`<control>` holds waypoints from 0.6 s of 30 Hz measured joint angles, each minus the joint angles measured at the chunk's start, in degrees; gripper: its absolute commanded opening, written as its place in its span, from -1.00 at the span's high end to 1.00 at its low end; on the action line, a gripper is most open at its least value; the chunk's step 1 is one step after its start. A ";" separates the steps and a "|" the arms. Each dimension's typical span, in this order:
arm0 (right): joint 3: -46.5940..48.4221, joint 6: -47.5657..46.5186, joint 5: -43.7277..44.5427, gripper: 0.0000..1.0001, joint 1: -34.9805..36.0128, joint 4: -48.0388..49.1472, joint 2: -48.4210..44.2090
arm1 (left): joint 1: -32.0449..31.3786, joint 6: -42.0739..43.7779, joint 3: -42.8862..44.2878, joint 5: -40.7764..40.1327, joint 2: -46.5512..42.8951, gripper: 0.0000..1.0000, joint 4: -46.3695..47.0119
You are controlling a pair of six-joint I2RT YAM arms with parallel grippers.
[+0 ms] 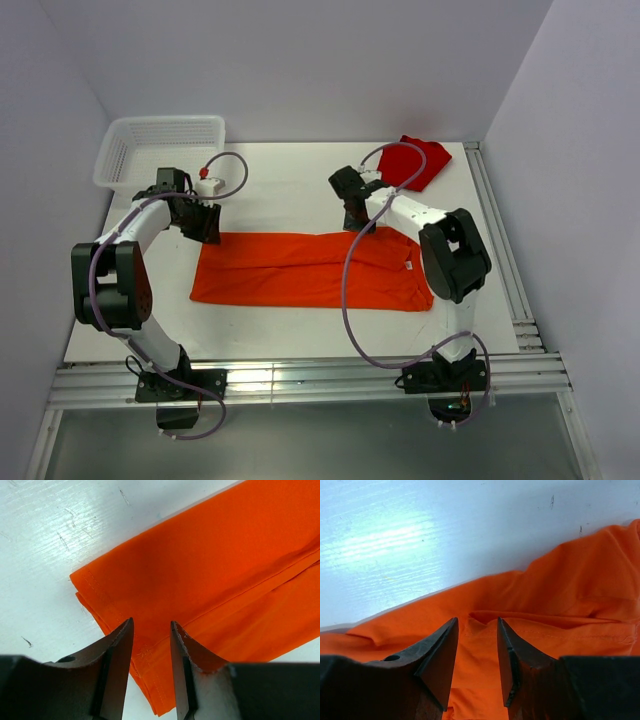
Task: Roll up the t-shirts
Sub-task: Fold the tshirt
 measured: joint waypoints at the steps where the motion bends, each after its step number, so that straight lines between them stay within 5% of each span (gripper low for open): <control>1: 0.00 -0.22 -0.02 0.11 -0.09 -0.07 0.13 | -0.13 0.00 0.00 -0.02 -0.02 0.19 0.00; 8: 0.00 -1.01 -0.52 0.15 -0.46 -0.09 2.54 | -1.88 0.00 0.00 -0.02 0.00 0.19 -0.02; 18: -0.72 -1.11 -0.85 0.87 -0.72 0.57 2.91 | -1.99 0.00 0.00 -0.02 -0.02 0.19 -0.02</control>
